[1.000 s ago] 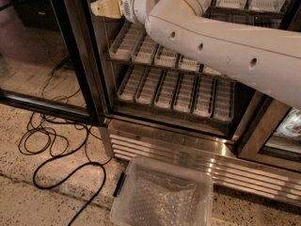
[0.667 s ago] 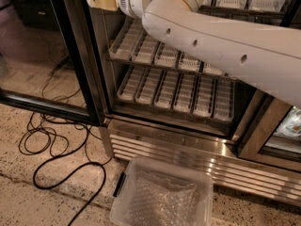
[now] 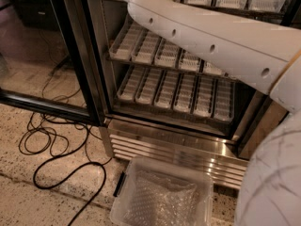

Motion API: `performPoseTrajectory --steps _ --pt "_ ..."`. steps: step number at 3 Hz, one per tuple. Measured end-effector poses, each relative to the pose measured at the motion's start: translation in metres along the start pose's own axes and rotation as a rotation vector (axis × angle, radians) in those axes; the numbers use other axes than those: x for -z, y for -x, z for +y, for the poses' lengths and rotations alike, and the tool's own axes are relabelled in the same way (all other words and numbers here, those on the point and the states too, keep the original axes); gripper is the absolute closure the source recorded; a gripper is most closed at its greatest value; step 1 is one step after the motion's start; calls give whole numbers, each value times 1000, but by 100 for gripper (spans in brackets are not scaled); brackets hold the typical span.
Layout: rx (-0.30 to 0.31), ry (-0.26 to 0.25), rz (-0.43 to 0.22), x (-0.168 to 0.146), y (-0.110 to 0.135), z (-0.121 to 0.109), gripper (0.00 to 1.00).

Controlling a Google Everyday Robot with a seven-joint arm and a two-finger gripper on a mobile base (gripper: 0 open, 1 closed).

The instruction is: Pick coke can from top shelf of fridge

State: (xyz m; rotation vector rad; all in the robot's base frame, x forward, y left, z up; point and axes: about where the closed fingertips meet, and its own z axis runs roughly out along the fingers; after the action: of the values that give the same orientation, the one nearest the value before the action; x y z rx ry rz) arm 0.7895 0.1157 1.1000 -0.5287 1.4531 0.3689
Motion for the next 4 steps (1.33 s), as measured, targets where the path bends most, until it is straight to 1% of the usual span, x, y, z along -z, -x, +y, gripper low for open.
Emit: performPoseTrajectory --steps 1,2,4 --pt "0 10 -21 -16 3 6 7" --pt "1 20 -33 -27 1 14 9" --pt "12 35 -35 -29 -9 24 4"
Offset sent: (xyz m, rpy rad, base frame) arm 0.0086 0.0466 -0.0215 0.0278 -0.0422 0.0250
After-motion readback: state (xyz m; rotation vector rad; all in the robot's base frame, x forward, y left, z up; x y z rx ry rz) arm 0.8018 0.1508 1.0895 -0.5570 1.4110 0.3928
